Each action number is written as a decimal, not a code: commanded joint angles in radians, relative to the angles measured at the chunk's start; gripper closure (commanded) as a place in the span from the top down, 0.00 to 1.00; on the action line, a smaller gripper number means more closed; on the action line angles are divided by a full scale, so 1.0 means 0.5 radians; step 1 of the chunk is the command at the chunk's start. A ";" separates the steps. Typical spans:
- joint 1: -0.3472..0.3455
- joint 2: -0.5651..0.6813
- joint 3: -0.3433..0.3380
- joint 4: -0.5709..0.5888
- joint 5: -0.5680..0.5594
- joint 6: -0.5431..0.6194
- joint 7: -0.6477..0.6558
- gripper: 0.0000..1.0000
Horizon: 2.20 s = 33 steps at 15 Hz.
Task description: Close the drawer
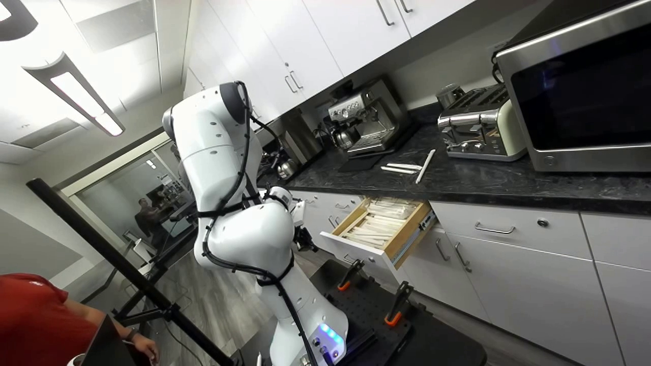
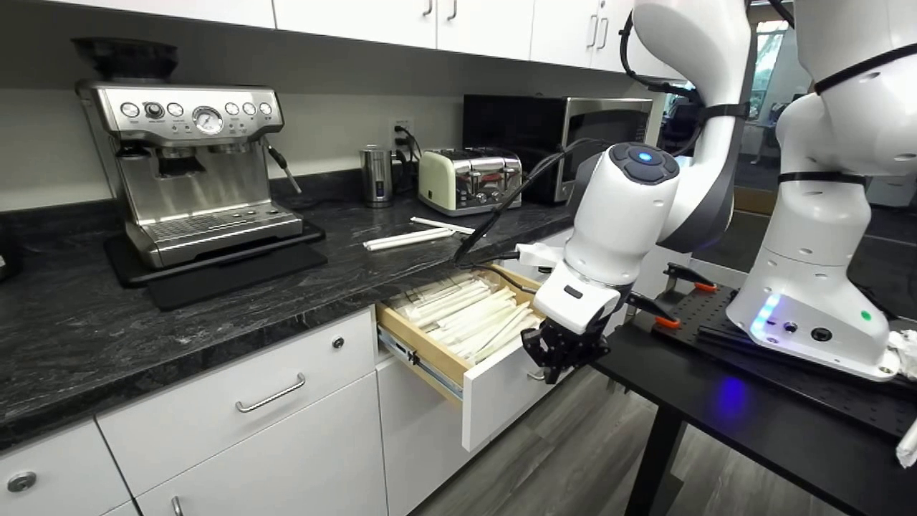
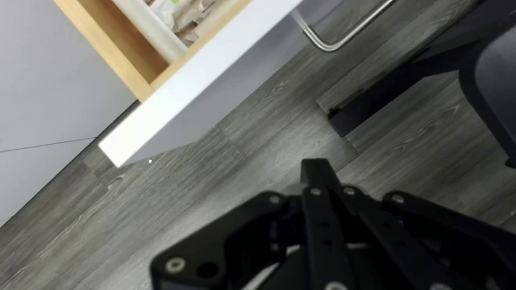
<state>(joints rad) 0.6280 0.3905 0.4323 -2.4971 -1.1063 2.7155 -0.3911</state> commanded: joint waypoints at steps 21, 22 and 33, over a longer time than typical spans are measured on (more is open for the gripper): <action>-0.120 0.346 -0.112 0.358 -1.400 -0.814 1.236 0.00; -0.154 0.373 -0.113 0.380 -1.431 -0.794 1.234 0.00; -0.203 0.431 -0.078 0.448 -1.531 -0.890 1.258 0.00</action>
<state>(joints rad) 0.5453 0.5504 0.3906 -2.3132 -1.8109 2.3200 0.2054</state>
